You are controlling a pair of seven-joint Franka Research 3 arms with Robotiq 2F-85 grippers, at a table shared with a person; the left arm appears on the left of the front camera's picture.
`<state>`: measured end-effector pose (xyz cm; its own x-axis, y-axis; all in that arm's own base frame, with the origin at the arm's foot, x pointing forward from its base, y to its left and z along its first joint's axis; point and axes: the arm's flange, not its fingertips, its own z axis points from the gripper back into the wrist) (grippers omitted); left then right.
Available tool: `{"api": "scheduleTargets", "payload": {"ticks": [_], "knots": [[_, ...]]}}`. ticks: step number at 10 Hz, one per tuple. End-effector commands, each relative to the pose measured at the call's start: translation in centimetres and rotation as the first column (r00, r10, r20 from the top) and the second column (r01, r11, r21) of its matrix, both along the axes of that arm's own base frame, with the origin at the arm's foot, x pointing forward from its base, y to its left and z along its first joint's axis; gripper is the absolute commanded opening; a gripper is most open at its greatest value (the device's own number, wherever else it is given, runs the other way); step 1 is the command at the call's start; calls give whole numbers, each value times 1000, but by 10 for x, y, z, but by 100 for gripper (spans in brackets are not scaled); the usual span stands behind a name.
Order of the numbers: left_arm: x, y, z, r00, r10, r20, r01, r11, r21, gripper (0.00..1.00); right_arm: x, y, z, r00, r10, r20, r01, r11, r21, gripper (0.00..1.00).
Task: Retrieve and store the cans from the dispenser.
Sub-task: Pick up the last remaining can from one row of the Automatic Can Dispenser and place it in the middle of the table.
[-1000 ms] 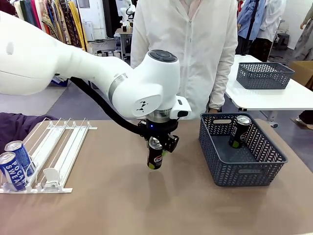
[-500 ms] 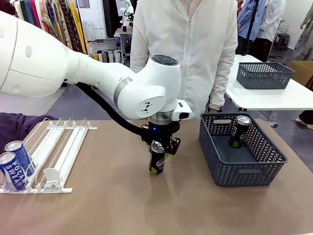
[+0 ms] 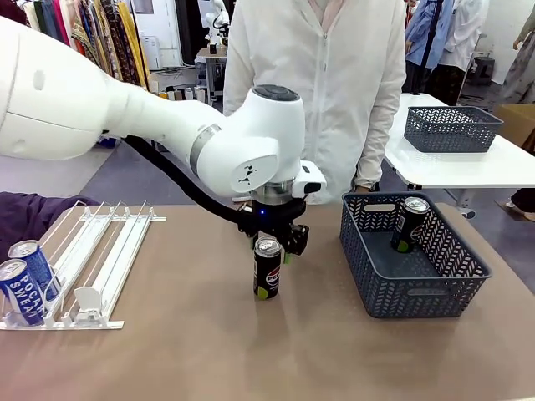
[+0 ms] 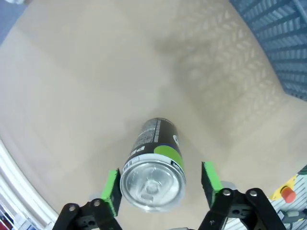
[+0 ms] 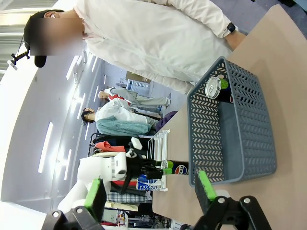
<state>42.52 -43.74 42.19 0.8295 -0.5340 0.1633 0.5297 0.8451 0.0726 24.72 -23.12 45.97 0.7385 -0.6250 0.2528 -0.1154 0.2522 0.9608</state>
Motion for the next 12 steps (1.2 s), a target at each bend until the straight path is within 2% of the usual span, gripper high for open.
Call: {"api": "scheduleTargets", "payload": {"ticks": [1,2,3,5,6,7,8,10,11,12], "knots": [[-24,27,43,995,32,94,-27,998,-57,100,3,0,4,1000,-11,25,10,1000,16,100],[-40,46,76,986,55,155,-38,993,-108,100,3,0,4,1000,-11,25,10,1000,16,100],[-59,80,114,982,74,172,-46,986,-161,100,3,0,4,1000,-11,25,10,1000,16,100],[-85,177,157,964,210,160,-167,955,-244,100,3,0,4,1000,-11,25,10,1000,16,100],[-91,241,165,964,249,91,-207,922,-328,100,3,0,4,1000,-11,25,10,1000,16,100],[-101,316,168,932,360,45,-312,858,-408,100,3,0,4,1000,-11,25,10,1000,16,100],[-111,380,162,938,346,-24,-300,776,-555,100,3,0,4,1000,-11,25,10,1000,16,100],[-127,480,131,894,409,-181,-407,574,-711,100,3,0,4,1000,-11,25,10,1000,16,100],[-130,515,108,893,375,-248,-414,472,-779,100,3,0,4,1000,-11,25,10,1000,16,100],[-129,542,78,818,447,-361,-536,366,-761,100,3,0,4,1000,-11,25,10,1000,16,100]]}}
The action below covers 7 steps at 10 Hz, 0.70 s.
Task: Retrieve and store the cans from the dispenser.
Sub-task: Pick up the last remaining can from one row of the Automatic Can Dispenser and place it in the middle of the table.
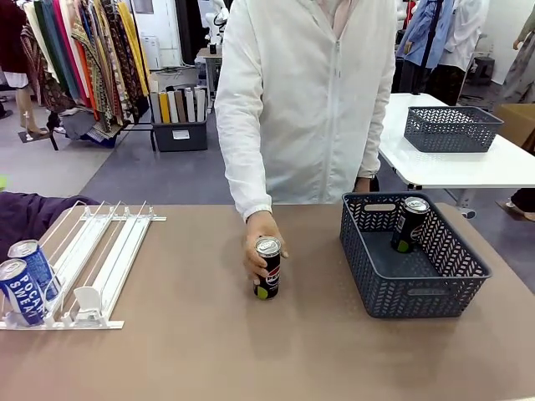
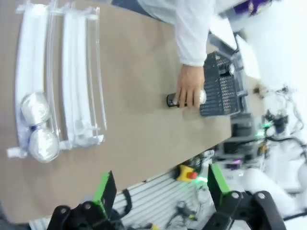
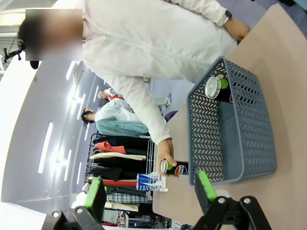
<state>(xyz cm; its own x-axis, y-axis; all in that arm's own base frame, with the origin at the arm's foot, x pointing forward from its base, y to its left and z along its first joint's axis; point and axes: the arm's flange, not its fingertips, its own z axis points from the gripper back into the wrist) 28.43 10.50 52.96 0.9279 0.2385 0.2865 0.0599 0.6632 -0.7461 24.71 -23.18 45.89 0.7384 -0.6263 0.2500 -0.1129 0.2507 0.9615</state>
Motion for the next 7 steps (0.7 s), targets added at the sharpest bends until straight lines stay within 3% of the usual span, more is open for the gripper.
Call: {"api": "scheduleTargets", "payload": {"ticks": [1,3,4,7], "knots": [[12,9,-51,995,67,-79,-79,985,-155,100,3,0,5,1000,-10,28,9,1000,14,100],[18,8,-79,998,45,-52,-56,972,-229,100,3,0,5,1000,-10,28,9,1000,14,100],[10,39,-43,993,80,-81,-93,983,-160,100,3,0,5,1000,-10,28,9,1000,14,100],[10,39,-43,993,80,-81,-93,983,-160,100,3,0,5,1000,-10,28,9,1000,14,100]]}}
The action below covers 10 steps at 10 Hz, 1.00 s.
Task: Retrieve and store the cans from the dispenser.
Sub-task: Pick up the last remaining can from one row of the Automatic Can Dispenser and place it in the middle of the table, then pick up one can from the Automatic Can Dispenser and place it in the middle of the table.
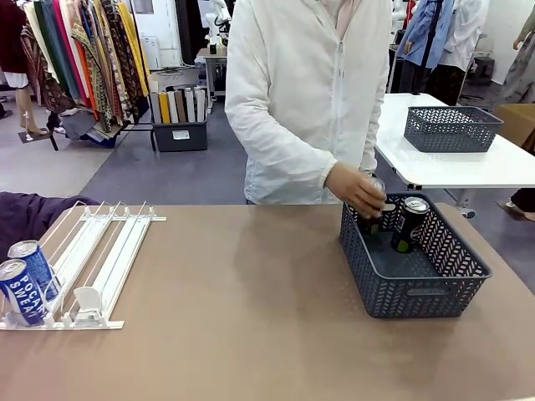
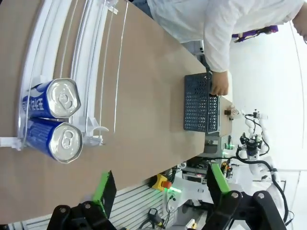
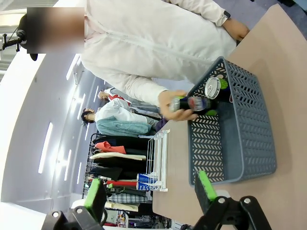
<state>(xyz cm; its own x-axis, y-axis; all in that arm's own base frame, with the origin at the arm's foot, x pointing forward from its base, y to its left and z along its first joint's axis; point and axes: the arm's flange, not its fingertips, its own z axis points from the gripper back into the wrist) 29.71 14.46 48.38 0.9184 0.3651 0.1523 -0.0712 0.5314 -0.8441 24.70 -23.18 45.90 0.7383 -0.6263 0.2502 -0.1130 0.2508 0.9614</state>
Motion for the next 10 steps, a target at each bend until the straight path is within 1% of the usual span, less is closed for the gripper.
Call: {"api": "scheduleTargets", "payload": {"ticks": [1,8,9,10], "knots": [[-3,0,2,1000,-9,17,9,1000,1,100,3,0,4,1000,-10,27,9,1000,14,100],[-3,0,2,1000,-9,17,9,1000,1,100,3,0,4,1000,-10,27,9,1000,14,100],[-4,0,3,1000,-1,-7,1,1000,11,100,3,0,4,1000,-10,27,9,1000,14,100],[-8,-13,6,1000,-2,2,2,977,214,100,3,0,4,1000,-10,27,9,1000,14,100]]}}
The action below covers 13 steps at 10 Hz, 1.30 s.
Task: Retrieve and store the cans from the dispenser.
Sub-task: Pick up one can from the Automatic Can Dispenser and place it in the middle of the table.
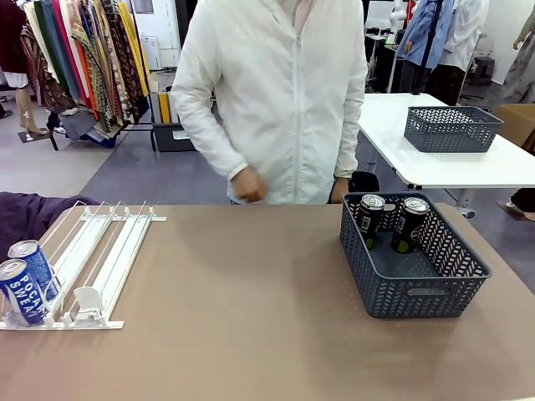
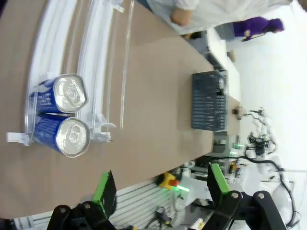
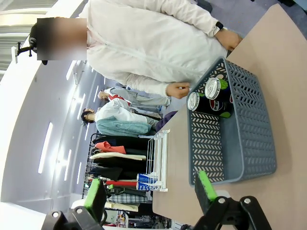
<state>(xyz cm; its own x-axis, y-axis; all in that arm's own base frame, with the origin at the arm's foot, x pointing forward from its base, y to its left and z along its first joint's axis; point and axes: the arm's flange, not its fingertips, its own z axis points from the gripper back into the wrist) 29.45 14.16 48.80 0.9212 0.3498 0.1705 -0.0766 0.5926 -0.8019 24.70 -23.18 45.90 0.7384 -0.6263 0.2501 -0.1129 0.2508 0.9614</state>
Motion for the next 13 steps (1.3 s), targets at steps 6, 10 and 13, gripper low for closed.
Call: {"api": "scheduleTargets", "payload": {"ticks": [6,10,13], "knots": [[-21,-86,2,996,-89,20,38,602,798,100,3,0,4,1000,-10,27,9,1000,14,100],[8,-53,58,993,-91,71,14,702,712,100,3,0,4,1000,-10,27,9,1000,14,100],[27,-72,20,991,-107,-81,132,665,735,100,3,0,4,1000,-10,27,9,1000,14,100]]}}
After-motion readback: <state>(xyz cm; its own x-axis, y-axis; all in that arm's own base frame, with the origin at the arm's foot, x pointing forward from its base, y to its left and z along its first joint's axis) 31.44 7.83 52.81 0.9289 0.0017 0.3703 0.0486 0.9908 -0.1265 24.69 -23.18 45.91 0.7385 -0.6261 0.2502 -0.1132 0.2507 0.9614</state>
